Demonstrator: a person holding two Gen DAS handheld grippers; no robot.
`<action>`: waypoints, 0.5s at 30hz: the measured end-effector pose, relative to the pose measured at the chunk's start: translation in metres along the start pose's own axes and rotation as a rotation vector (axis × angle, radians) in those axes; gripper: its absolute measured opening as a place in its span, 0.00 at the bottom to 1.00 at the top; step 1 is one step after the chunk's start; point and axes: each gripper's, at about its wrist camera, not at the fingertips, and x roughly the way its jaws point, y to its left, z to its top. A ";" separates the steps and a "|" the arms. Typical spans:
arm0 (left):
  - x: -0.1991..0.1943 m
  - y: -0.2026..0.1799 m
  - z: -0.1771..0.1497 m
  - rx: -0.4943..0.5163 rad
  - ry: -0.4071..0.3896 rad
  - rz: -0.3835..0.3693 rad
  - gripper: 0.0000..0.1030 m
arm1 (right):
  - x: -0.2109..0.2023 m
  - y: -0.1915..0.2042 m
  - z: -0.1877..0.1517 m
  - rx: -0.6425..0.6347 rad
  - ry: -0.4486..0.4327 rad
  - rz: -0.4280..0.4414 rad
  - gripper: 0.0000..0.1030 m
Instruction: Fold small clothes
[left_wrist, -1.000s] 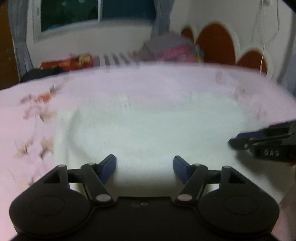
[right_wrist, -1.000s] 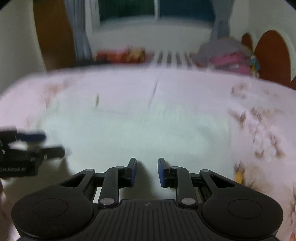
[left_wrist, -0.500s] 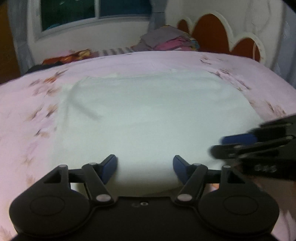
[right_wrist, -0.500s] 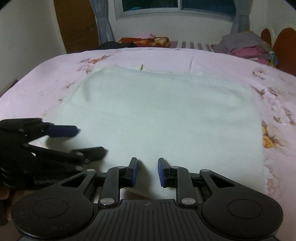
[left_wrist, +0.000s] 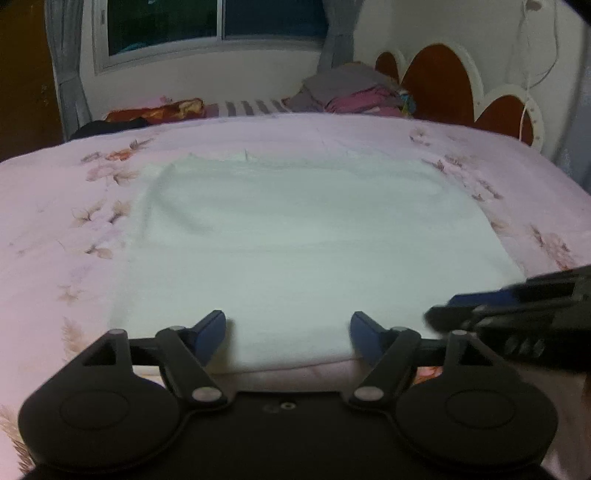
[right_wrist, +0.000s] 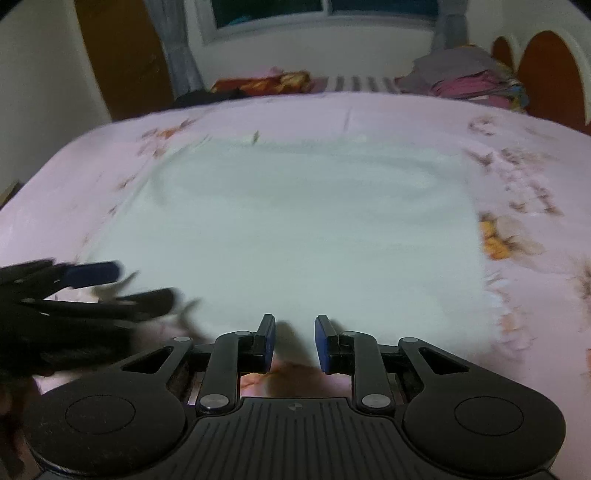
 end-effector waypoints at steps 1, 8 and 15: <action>0.004 -0.001 -0.002 -0.005 0.015 0.000 0.71 | 0.004 0.001 -0.001 0.003 0.010 -0.007 0.23; 0.002 0.020 -0.007 -0.016 0.031 0.049 0.71 | -0.002 -0.022 -0.009 0.054 0.006 -0.064 0.22; -0.002 0.045 -0.006 -0.028 0.041 0.097 0.71 | -0.019 -0.065 -0.016 0.112 -0.002 -0.140 0.22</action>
